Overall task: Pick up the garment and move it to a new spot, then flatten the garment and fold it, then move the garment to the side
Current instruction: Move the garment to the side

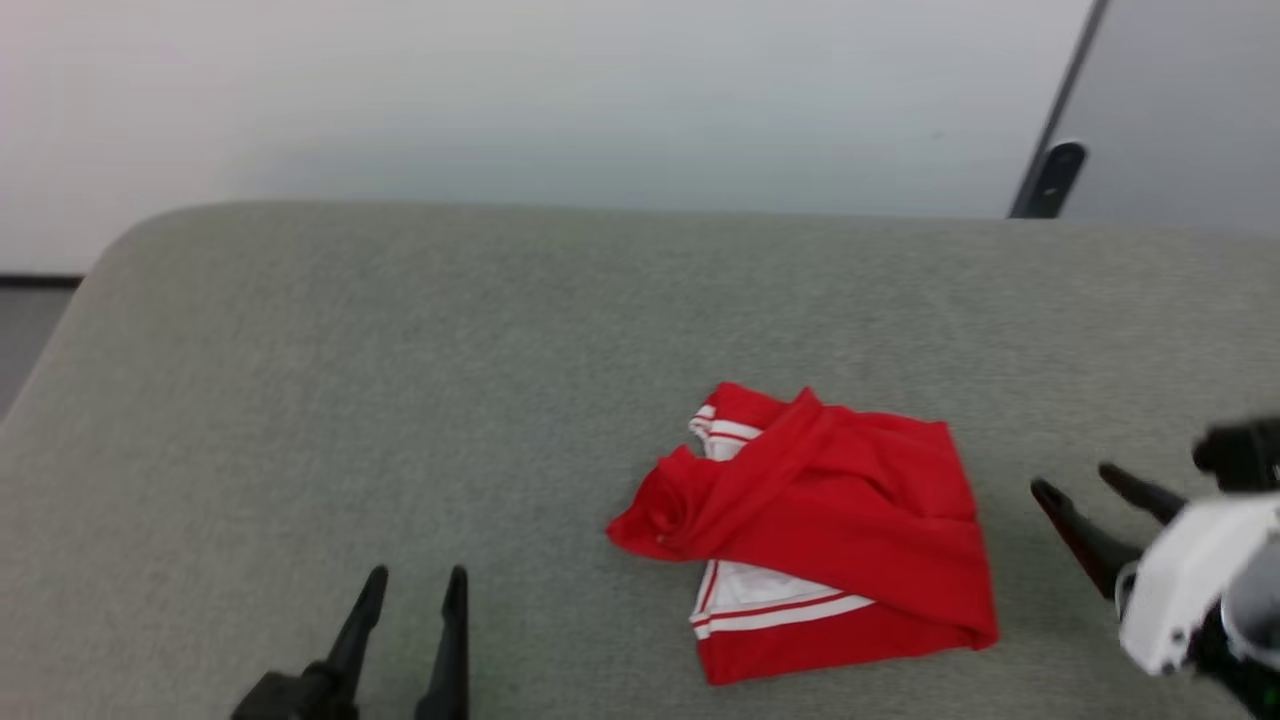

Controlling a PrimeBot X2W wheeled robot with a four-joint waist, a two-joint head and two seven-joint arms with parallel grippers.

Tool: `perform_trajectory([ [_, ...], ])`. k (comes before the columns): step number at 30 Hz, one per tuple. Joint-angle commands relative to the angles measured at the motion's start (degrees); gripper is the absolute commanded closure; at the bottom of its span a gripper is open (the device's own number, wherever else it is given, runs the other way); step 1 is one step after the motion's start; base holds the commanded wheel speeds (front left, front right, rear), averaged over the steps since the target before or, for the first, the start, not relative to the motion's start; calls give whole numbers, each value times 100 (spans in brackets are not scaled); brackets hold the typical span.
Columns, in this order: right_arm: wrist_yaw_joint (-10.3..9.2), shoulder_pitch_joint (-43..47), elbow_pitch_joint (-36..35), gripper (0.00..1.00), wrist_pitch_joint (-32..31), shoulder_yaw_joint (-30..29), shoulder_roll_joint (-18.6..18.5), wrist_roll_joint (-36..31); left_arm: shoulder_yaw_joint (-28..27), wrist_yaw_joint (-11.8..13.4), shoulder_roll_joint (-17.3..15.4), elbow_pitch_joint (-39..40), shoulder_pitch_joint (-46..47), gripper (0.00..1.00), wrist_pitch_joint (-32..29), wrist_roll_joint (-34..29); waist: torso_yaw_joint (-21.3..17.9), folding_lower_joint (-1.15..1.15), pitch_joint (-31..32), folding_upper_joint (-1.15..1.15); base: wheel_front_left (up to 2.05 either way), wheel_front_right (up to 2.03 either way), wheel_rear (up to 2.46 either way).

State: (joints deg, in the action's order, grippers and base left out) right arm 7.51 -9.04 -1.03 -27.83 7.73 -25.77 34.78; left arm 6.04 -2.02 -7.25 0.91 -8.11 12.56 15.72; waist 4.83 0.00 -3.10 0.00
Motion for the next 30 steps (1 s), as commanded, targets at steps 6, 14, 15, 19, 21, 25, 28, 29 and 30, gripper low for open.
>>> perform_trajectory([
  [6,-5,-808,509,0,-1223,250,-219,5,176,-120,98,-335,493,0,164,-51,685,0,-549,0,0,0,0],
  [14,-5,-1150,707,0,-2813,199,-292,-6,267,-255,242,-734,953,0,254,17,1042,0,-980,0,0,0,0],
  [15,-5,-1138,727,0,-2938,173,-265,-43,284,-268,258,-779,999,0,260,19,1072,0,-1037,0,0,0,0],
  [19,-5,-1103,763,0,-3264,126,-146,-256,299,-336,329,-792,1213,0,267,5,1186,0,-1293,0,0,0,0],
  [21,-5,-1067,822,0,-3334,154,-64,-352,317,-370,361,-810,1310,0,267,-12,1225,0,-1401,0,0,0,0],
  [25,-5,-922,947,0,-3339,172,127,-504,340,-418,399,-845,1472,0,262,-38,1289,0,-1544,0,0,0,0],
  [28,-5,-839,981,89,-3254,198,219,-530,322,-450,416,-883,1529,0,263,-52,1294,0,-1583,0,0,0,0],
  [29,-5,-815,998,100,-3229,201,252,-514,312,-450,422,-892,1548,0,263,-55,1285,0,-1582,0,0,0,0],
  [30,-5,-797,1009,100,-3194,197,296,-488,299,-454,424,-905,1560,0,263,-66,1266,0,-1570,0,0,0,0],
])
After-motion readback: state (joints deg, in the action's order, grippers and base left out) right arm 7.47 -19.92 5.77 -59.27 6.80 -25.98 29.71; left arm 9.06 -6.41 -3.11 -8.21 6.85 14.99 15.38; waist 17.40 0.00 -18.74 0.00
